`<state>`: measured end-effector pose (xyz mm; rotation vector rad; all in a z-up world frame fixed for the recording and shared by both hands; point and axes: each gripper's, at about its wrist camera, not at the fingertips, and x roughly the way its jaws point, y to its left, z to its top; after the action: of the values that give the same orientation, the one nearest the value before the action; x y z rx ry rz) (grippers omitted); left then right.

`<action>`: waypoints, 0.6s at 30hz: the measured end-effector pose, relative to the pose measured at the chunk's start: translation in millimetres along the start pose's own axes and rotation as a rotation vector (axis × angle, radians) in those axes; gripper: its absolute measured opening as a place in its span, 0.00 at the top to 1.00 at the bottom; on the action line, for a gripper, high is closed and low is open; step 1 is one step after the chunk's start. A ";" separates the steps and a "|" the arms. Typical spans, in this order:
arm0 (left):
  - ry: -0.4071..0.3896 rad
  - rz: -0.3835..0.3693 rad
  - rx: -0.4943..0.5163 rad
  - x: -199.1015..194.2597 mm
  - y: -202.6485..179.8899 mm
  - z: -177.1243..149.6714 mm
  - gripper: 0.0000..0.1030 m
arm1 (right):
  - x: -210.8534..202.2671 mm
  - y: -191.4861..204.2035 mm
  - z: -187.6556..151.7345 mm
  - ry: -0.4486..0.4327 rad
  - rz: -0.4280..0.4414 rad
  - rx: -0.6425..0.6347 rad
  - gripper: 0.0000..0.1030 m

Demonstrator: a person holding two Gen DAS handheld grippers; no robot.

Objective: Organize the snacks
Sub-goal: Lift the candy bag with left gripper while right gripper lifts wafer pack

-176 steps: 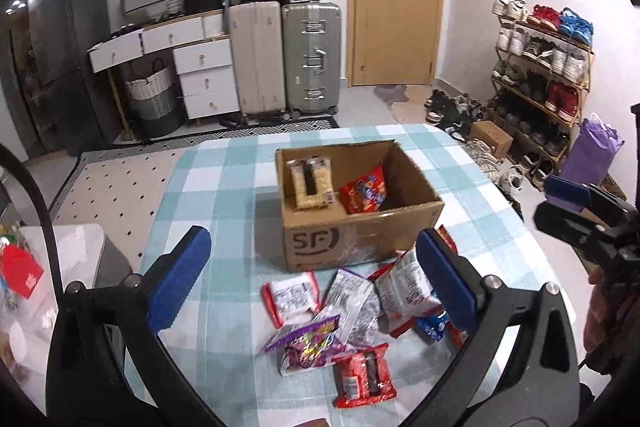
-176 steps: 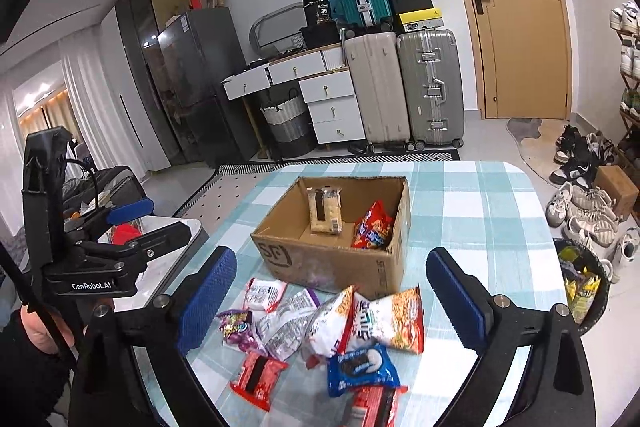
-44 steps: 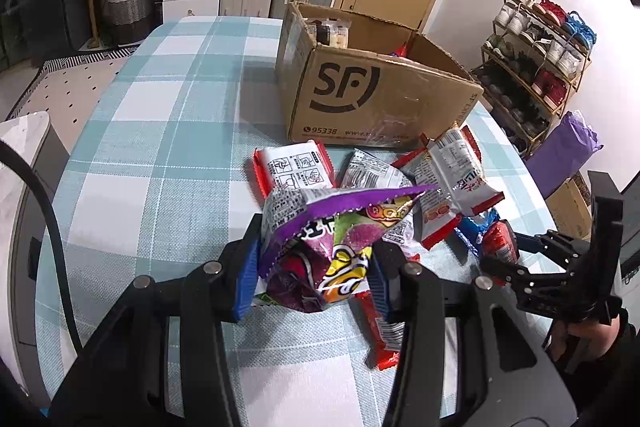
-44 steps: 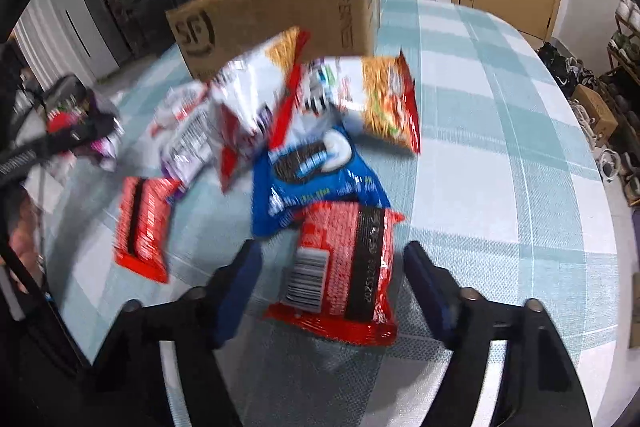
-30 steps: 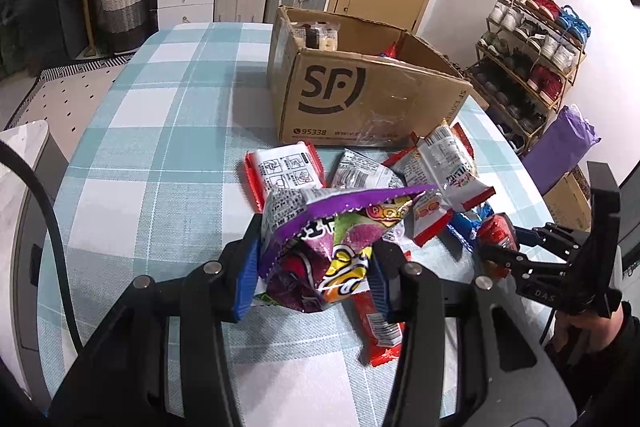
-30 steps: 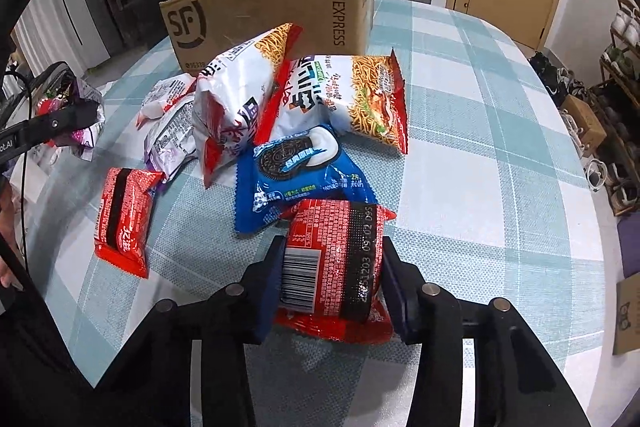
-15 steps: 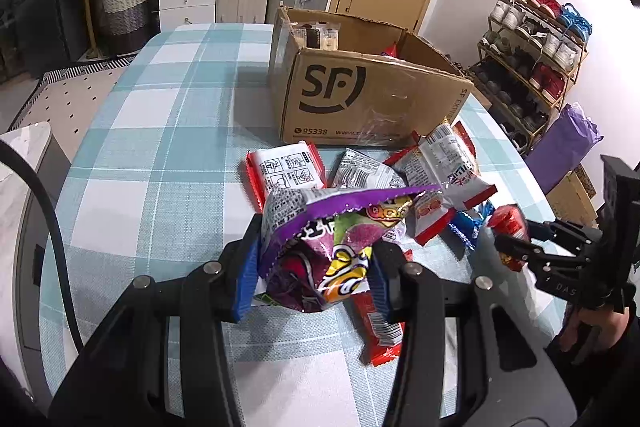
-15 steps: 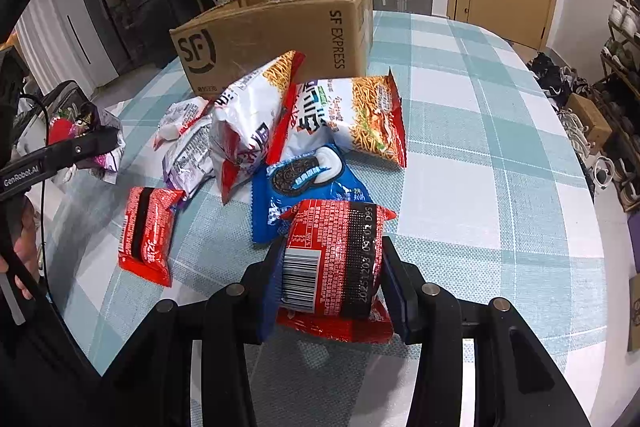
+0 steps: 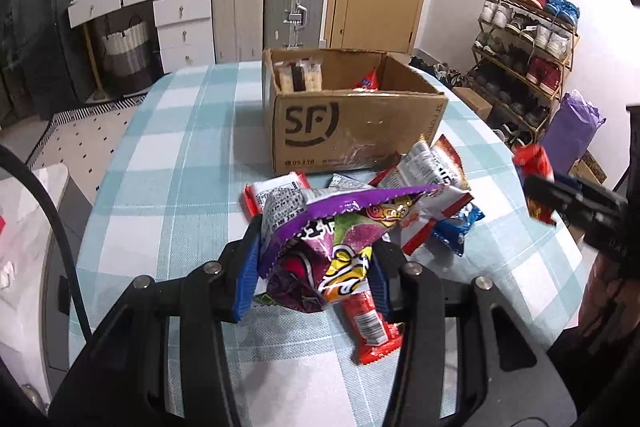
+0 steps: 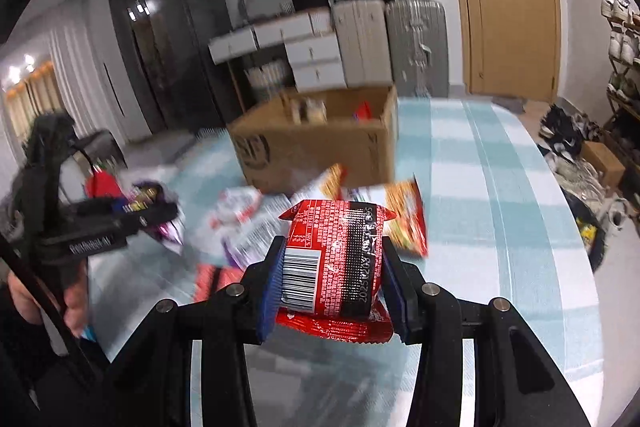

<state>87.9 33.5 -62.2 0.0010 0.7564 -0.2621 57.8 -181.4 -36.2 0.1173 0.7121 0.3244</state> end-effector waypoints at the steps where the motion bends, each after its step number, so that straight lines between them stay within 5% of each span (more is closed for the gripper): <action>1: 0.004 0.000 0.010 -1.8 -2.3 0.3 0.58 | -2.5 0.9 3.2 -0.012 0.005 0.002 0.57; 18: -0.057 -0.019 0.016 -67.3 -27.9 38.9 0.58 | -42.8 43.9 53.2 -0.092 0.180 -0.014 0.57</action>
<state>60.9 18.6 14.4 0.0014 0.6983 -0.2852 51.4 -154.0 39.9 0.1823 0.6095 0.4934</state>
